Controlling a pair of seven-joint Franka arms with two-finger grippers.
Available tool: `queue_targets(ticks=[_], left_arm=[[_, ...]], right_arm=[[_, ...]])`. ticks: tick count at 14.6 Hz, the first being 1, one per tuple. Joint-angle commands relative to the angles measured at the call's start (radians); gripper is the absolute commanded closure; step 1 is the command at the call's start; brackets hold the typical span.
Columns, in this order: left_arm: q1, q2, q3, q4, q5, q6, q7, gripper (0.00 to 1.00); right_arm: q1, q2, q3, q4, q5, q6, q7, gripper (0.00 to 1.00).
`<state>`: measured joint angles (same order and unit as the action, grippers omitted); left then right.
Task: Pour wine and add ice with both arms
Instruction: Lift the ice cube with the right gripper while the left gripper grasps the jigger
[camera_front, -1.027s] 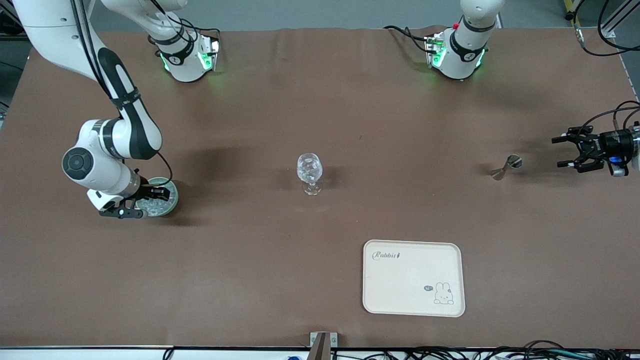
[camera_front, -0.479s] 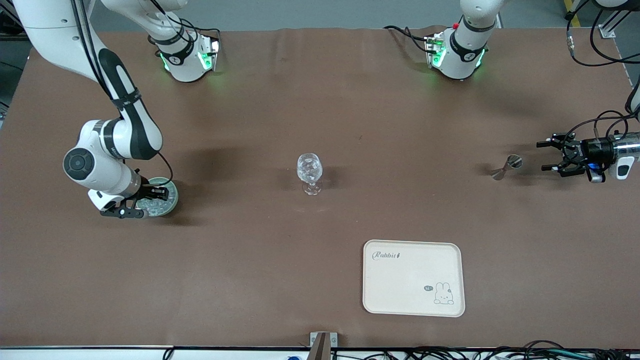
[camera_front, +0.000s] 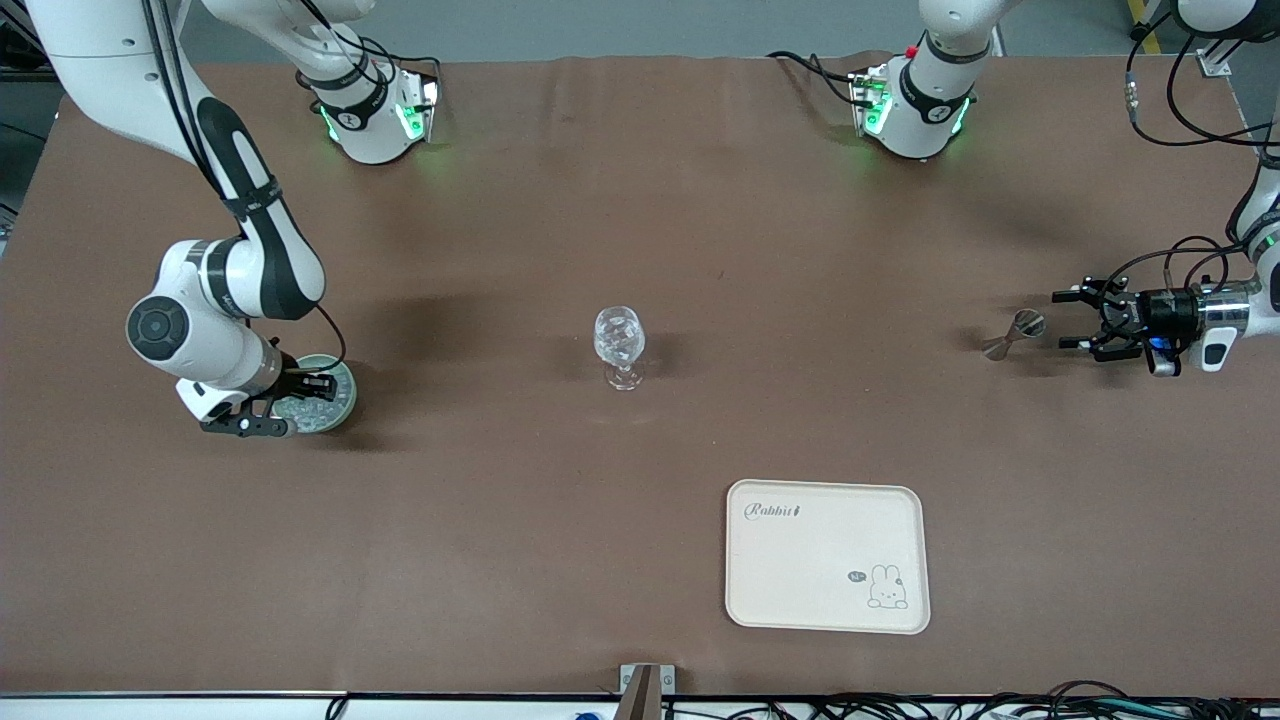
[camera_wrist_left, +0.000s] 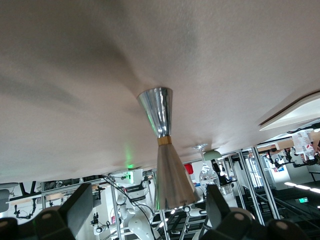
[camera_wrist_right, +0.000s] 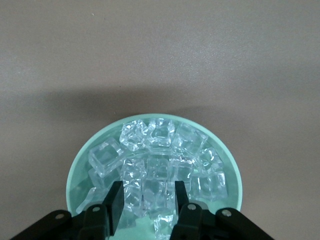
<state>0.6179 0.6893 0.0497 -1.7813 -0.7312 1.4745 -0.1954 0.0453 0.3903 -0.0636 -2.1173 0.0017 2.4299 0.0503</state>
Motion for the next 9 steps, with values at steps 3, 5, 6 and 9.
queue_targets(ticks=[3, 5, 6, 9], left_arm=[[0.003, 0.012, -0.002, 0.0, -0.023, 0.03, 0.011, 0.0], [0.003, 0.013, -0.002, -0.012, -0.028, 0.035, 0.011, 0.0], [0.003, 0.013, -0.002, -0.03, -0.034, 0.038, 0.011, 0.0], [0.006, 0.006, -0.002, -0.082, -0.056, 0.041, 0.049, 0.0]], right_arm=[[-0.001, -0.004, -0.001, -0.02, 0.001, 0.014, -0.004, 0.61], [-0.004, -0.004, -0.001, -0.018, 0.001, 0.014, -0.004, 0.65], [-0.004, -0.004, -0.001, -0.018, 0.001, 0.015, -0.003, 0.72], [-0.005, -0.004, -0.001, -0.01, 0.001, 0.005, 0.009, 0.96]])
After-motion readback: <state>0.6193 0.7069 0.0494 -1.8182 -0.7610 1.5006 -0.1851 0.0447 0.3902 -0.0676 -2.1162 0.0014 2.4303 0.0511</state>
